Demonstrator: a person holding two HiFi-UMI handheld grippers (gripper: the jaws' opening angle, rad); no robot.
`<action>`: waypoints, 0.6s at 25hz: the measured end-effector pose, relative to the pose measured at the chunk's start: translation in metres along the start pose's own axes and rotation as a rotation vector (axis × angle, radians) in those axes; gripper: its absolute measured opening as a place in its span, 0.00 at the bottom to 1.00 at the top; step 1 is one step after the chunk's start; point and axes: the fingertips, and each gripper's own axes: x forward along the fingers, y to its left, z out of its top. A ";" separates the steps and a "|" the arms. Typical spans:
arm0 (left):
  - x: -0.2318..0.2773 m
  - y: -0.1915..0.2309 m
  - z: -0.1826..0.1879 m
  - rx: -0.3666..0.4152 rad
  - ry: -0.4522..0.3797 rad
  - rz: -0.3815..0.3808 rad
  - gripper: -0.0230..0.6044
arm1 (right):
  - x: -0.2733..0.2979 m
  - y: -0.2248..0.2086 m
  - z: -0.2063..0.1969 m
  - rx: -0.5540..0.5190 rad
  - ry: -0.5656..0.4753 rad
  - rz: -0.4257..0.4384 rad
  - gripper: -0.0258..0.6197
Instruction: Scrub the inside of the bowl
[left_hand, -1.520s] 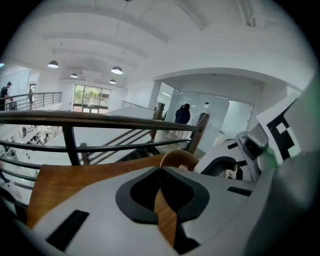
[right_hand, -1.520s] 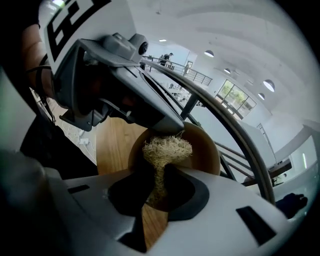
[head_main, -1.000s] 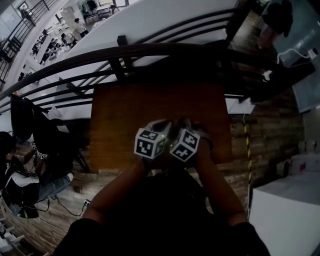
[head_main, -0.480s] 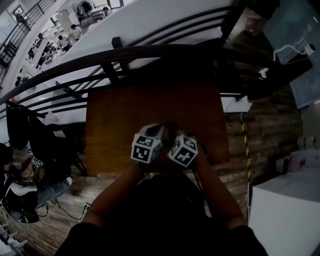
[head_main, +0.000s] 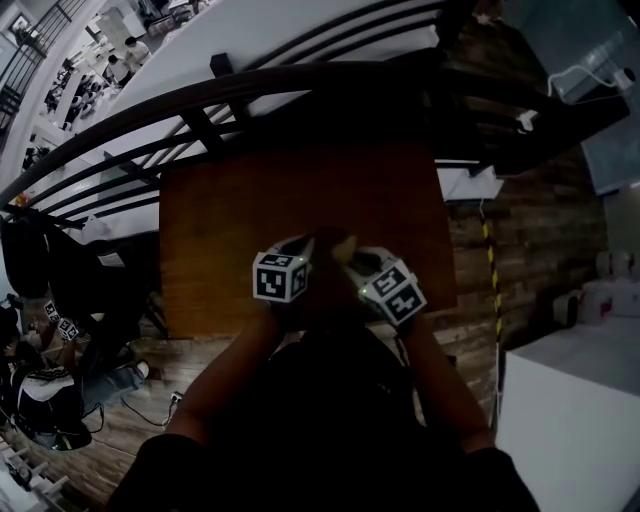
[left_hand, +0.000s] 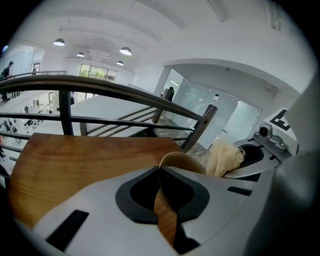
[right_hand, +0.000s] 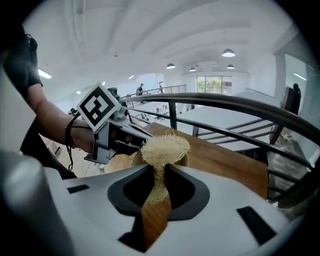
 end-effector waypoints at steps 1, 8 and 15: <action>0.005 0.001 -0.004 -0.023 0.012 -0.001 0.05 | -0.002 -0.007 -0.004 0.036 -0.020 -0.016 0.15; 0.044 0.015 -0.041 -0.140 0.087 0.024 0.05 | 0.001 -0.046 -0.040 0.186 -0.070 -0.050 0.16; 0.076 0.028 -0.074 -0.166 0.120 0.062 0.05 | 0.007 -0.062 -0.058 0.204 -0.080 -0.043 0.16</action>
